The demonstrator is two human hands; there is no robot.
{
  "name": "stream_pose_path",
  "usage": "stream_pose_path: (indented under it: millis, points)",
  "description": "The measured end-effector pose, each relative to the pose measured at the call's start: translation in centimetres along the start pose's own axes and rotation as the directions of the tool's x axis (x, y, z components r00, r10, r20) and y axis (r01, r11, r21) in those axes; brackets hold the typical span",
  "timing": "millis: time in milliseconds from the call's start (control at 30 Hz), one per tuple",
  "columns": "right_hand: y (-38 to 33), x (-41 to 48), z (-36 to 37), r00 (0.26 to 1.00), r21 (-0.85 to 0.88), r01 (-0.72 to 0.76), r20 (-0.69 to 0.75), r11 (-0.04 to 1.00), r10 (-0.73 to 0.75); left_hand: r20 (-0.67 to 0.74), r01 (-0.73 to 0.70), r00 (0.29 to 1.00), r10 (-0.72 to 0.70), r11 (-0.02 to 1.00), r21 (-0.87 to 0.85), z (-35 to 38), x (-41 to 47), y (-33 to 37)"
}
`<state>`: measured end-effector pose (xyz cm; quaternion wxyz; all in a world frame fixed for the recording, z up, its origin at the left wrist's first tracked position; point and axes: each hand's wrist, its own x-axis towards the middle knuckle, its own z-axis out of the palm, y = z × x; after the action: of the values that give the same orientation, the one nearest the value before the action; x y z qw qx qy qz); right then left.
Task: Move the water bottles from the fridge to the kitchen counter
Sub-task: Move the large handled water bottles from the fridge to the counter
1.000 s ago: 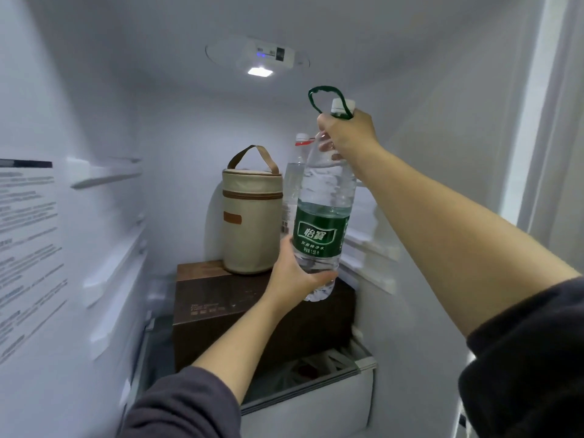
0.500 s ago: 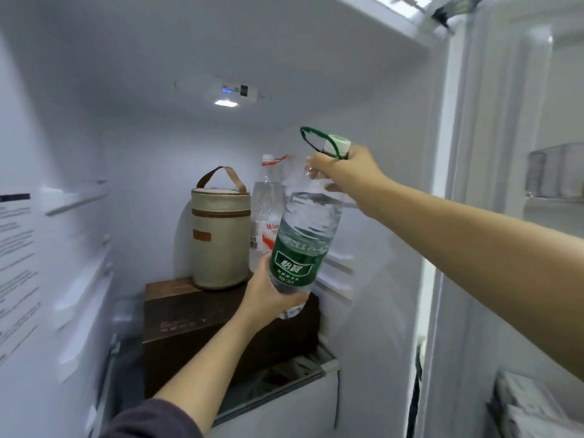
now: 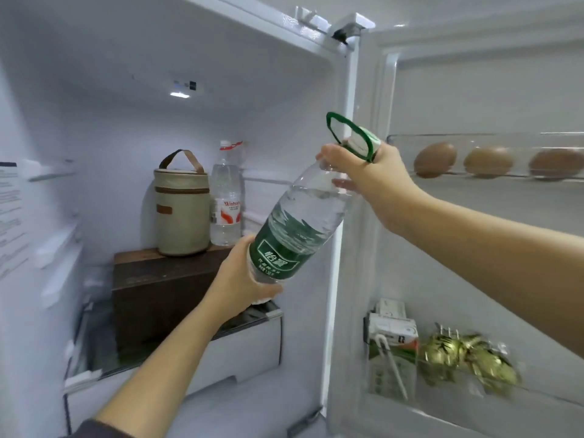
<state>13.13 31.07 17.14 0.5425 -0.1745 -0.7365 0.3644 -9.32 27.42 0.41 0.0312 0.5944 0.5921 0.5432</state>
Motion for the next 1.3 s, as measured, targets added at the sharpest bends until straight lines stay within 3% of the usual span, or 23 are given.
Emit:
stream_pose_path:
  millis: [333,767,900,1133,1300]
  points:
    - [-5.3,-12.2,-12.3,0.994,-0.001,-0.011,-0.109,1.000,0.011,0.190,-0.130,0.975,0.112,0.988,0.083,5.9,-9.6,11.9]
    - [-7.2,-23.5,-27.3,0.905,-0.029,-0.157,-0.404,0.987,0.132,0.540,-0.057,0.829,0.142,0.983,-0.172,22.5,-17.7,22.1]
    - [-5.7,-26.4,-32.0,0.820,-0.009,-0.199,-0.549,0.980,0.162,0.625,-0.016,0.765,0.157,0.974,-0.224,28.6,-18.9,24.2]
    - [-2.2,-31.0,-40.0,0.603,-0.007,-0.310,-0.775,0.951,0.191,0.792,0.030,0.555,0.254,0.946,-0.324,40.2,-20.2,25.6]
    - [-0.7,-33.6,-44.9,0.491,-0.052,-0.369,-0.859,0.928,0.147,0.851,0.022,0.404,0.336,0.926,-0.376,47.3,-20.8,27.4]
